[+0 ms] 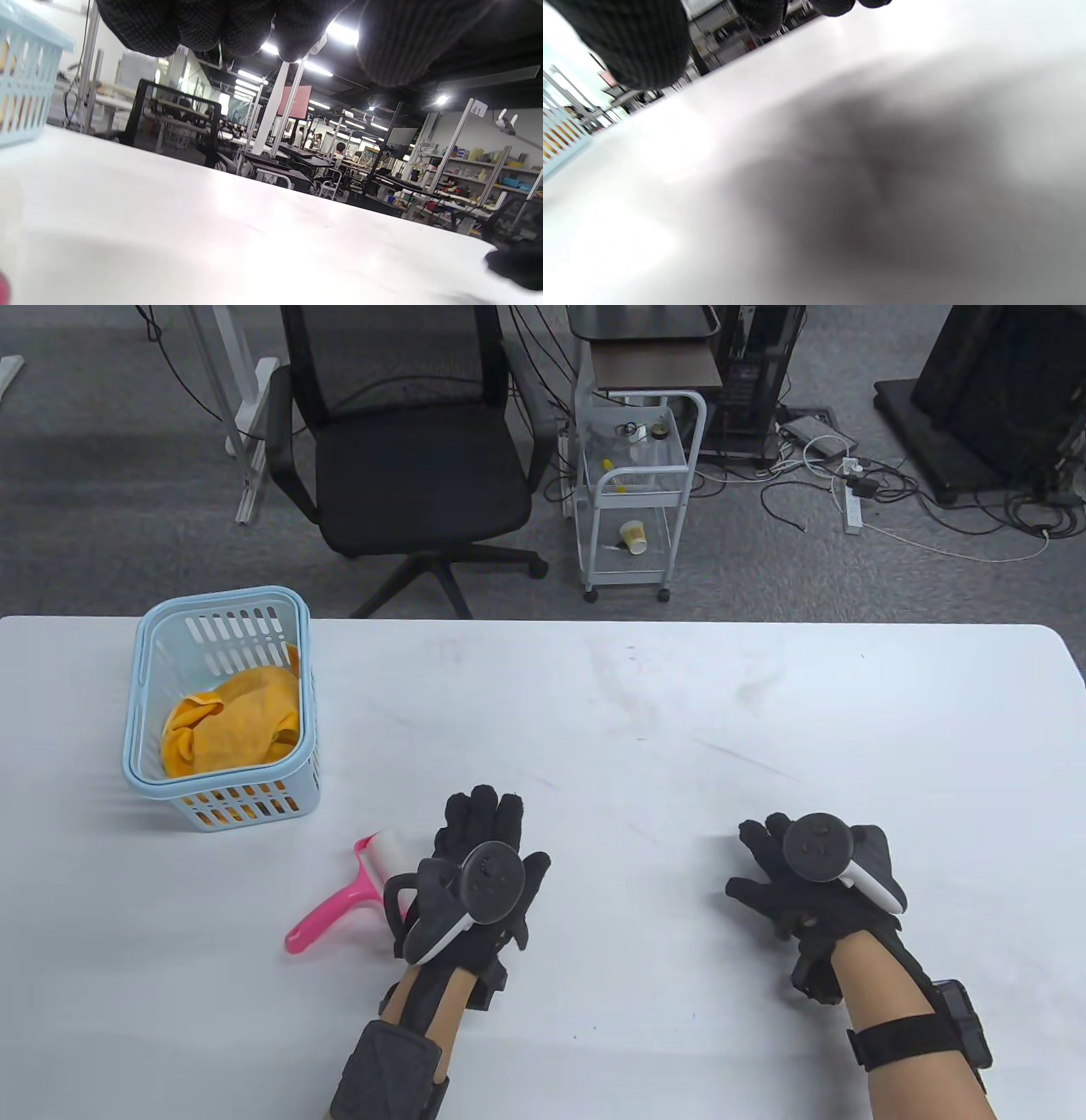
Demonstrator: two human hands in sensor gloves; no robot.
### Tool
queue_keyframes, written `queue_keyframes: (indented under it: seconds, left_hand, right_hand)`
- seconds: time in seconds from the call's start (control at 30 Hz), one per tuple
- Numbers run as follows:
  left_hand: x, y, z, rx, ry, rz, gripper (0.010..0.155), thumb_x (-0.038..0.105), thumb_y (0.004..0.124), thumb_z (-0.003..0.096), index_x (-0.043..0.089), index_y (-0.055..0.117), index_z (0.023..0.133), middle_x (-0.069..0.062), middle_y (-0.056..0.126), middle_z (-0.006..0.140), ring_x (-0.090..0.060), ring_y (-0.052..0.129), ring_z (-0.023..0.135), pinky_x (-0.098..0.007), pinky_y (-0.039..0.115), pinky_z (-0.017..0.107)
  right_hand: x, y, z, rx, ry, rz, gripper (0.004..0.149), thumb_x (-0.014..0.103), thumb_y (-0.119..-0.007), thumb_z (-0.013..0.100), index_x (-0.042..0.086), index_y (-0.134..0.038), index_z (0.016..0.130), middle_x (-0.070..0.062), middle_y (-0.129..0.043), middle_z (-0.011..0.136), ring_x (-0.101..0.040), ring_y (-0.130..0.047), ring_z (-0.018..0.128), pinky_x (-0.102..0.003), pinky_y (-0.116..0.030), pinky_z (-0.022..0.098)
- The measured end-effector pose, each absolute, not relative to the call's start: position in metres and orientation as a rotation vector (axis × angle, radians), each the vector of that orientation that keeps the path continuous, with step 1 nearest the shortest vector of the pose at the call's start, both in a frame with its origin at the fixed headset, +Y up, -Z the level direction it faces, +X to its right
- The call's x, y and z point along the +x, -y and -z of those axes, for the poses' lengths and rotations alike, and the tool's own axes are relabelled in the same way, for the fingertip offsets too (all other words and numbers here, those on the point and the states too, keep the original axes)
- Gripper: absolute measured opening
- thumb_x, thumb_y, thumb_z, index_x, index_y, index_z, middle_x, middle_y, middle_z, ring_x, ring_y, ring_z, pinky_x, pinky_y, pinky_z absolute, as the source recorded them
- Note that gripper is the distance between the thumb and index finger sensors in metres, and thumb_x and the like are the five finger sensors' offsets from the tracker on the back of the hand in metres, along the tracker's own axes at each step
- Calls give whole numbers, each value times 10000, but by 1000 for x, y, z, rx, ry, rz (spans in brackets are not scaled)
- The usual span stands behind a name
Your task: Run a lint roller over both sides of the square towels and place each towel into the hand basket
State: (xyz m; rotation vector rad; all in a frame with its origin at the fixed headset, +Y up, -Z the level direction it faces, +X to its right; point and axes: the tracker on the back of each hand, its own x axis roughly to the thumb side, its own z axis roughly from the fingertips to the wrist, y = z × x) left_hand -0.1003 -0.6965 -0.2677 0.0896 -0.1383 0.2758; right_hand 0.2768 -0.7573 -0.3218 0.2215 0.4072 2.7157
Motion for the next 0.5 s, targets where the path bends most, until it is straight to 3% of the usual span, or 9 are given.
queue_keyframes:
  seconds: [0.17,0.23,0.37,0.5]
  left_hand:
    - [-91,697,264,120,169,-201,691,543,757,499,235,558,1085,-161,457,1196,-516,498,1079,-634,570,723]
    - [-86,697,261,136,189,-172,692,544,757,498,234,560,1084,-161,459,1196,-516,497,1079,-637,564,723]
    - [-76,698,255,159,219,-119,691,544,752,496,237,558,1084,-153,459,1197,-511,495,1082,-639,557,725]
    - [-71,700,252,185,232,-73,669,528,735,506,240,558,1083,-144,448,1201,-492,471,1091,-629,533,732]
  right_hand:
    - [251,696,300,259,-166,-2761,815,579,-744,508,181,-418,1140,-224,-287,1151,-527,-282,1036,-723,-409,671]
    - [242,684,288,271,-66,-2760,792,571,-734,519,177,-441,1140,-218,-296,1155,-524,-287,1038,-721,-413,671]
    - [231,686,270,228,103,-2785,749,548,-722,534,161,-488,1132,-216,-326,1154,-520,-301,1038,-717,-424,669]
    - [223,714,263,168,269,-2869,685,505,-668,549,123,-545,1104,-193,-363,1142,-489,-294,1035,-701,-437,662]
